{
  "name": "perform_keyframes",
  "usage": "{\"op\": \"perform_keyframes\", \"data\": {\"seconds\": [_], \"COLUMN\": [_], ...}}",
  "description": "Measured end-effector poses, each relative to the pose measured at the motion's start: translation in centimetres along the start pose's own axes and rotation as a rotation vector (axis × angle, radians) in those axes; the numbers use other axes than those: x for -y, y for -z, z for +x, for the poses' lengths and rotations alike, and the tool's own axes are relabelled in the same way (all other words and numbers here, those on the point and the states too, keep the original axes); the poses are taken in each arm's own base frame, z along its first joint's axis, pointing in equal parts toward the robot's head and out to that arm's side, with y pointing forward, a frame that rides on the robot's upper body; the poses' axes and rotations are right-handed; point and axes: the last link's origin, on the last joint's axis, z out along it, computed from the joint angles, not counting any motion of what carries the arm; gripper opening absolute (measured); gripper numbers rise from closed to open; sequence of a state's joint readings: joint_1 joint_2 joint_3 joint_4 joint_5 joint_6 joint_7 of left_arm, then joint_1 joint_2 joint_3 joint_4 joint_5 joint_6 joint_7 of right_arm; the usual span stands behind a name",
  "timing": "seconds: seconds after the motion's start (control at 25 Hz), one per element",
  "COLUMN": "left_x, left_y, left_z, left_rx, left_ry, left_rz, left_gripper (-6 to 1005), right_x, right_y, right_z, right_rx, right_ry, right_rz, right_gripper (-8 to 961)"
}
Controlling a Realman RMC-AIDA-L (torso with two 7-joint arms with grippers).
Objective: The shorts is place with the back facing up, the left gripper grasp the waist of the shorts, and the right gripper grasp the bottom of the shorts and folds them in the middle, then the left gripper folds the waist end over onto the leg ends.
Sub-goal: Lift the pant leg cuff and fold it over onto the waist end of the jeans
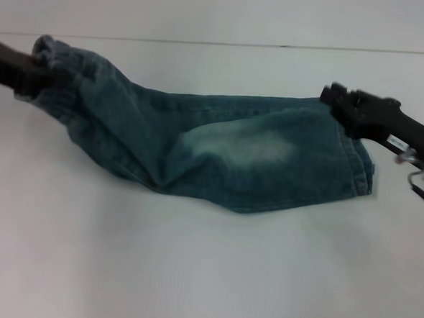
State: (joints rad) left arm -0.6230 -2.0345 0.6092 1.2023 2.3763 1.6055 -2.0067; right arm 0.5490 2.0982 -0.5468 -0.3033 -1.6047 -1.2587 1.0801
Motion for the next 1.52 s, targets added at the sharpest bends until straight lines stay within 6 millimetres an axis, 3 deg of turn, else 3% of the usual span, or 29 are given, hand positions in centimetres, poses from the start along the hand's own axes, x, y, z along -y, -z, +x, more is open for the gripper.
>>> {"op": "perform_keyframes", "data": {"seconds": [0.16, 0.36, 0.64, 0.88, 1.16, 1.52], "left_x": [-0.6, -1.7, -2.9, -3.5, -3.8, -3.6], "left_y": [-0.6, -1.3, -1.8, -1.8, -2.1, -2.2], "left_z": [1.9, 4.1, 5.9, 7.2, 7.7, 7.2], "left_rx": [-0.037, -0.089, -0.155, -0.184, -0.174, -0.164], "left_ry": [-0.026, -0.063, -0.082, -0.11, -0.127, -0.123], "left_rz": [-0.03, -0.079, -0.142, -0.173, -0.185, -0.182], "left_gripper": [106, 106, 106, 103, 103, 103], "right_x": [-1.2, -2.4, -5.3, -9.7, -14.4, -17.9], "right_y": [-2.3, -5.1, -9.0, -11.9, -13.2, -13.8], "right_z": [1.4, 2.5, 2.8, 4.0, 4.8, 5.2], "right_rx": [0.059, 0.025, -0.067, -0.199, -0.243, -0.293], "right_ry": [0.093, 0.177, 0.238, 0.281, 0.304, 0.314], "right_rz": [0.081, 0.167, 0.097, -0.061, -0.223, -0.368], "right_gripper": [233, 10, 0, 0, 0, 0]}}
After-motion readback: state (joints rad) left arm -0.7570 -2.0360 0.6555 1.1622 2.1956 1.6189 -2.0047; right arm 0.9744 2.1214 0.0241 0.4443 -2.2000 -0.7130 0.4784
